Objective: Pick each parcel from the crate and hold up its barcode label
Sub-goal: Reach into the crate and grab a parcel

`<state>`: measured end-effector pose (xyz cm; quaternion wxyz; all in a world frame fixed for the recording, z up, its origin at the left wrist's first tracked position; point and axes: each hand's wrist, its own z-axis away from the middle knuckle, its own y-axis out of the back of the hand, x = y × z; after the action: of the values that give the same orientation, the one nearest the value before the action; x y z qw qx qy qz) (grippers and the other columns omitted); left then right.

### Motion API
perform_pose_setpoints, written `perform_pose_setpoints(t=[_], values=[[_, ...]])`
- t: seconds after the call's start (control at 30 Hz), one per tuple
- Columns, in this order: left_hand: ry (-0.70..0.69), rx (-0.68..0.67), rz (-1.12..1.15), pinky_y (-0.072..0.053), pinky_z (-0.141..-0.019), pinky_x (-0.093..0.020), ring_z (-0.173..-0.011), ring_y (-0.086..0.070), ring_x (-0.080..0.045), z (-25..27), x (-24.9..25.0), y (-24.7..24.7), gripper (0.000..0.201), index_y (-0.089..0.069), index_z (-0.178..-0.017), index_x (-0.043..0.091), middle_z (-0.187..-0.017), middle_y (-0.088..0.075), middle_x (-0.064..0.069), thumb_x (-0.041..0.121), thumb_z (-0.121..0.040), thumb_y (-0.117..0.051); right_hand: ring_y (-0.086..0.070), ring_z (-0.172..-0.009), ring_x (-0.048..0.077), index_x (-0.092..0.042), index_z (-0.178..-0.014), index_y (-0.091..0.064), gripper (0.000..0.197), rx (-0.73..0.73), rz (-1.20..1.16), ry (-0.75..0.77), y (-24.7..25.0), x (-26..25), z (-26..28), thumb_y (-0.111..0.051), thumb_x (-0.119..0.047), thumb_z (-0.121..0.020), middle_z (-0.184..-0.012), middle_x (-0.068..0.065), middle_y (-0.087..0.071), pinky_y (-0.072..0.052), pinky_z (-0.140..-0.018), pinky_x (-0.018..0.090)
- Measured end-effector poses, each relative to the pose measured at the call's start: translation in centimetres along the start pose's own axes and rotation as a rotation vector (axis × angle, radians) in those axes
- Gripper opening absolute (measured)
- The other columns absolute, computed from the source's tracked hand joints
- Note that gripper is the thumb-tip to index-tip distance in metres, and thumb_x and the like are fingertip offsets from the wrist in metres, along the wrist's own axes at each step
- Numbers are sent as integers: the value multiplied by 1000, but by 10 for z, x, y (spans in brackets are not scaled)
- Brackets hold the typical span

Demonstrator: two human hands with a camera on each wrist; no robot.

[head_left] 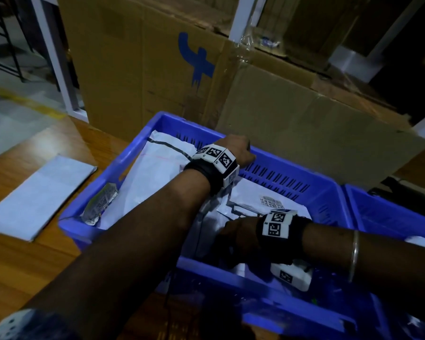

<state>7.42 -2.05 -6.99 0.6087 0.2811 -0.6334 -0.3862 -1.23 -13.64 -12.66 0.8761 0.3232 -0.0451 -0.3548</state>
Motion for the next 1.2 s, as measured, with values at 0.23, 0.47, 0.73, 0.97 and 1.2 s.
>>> perform_pose_setpoints(t=[0.23, 0.47, 0.73, 0.97, 1.2], values=[[-6, -22, -27, -48, -78, -30, -103, -60, -28, 0, 1, 0, 31, -65, -111, 18, -115, -63, -9, 41, -91, -58, -52, -59, 8, -25, -100, -74, 34, 283, 152, 107, 19, 0, 58, -63, -55, -87, -88, -2, -72, -29, -52, 15], [-36, -63, -49, -48, -79, -31, -103, -60, -27, 3, 2, -3, 33, -64, -113, 17, -114, -64, -10, 42, -92, -57, -62, -66, 1, -41, -73, -62, 34, 358, 21, 15, 18, 9, 91, -63, -76, -71, -71, -11, -70, -49, -61, 25], [-210, -203, 40, -45, -74, -24, -99, -64, -19, 6, 4, -14, 22, -68, -111, 26, -111, -69, -1, 36, -93, -60, -61, -63, 9, -23, -84, -63, 40, 441, -118, 77, 26, 26, 125, -64, -63, -79, -76, -3, -68, -46, -59, 26], [-208, -318, 375, -46, -54, -13, -68, -65, -14, 19, 23, -16, 52, -74, -97, 10, -96, -73, -6, 56, -92, -50, -52, -64, 19, -28, -78, -61, 8, 573, -211, -12, 36, 51, 164, -57, -24, -73, -76, -2, -61, -44, -63, 39], [-270, -434, 302, -55, -85, -40, -88, -70, -19, 18, 20, -14, 32, -78, -88, 18, -90, -76, -1, 42, -68, -83, -61, -98, 12, -21, -87, -69, 23, 729, -429, -32, 36, 99, 196, -63, -2, -76, -97, -12, -67, -48, -88, 32]])
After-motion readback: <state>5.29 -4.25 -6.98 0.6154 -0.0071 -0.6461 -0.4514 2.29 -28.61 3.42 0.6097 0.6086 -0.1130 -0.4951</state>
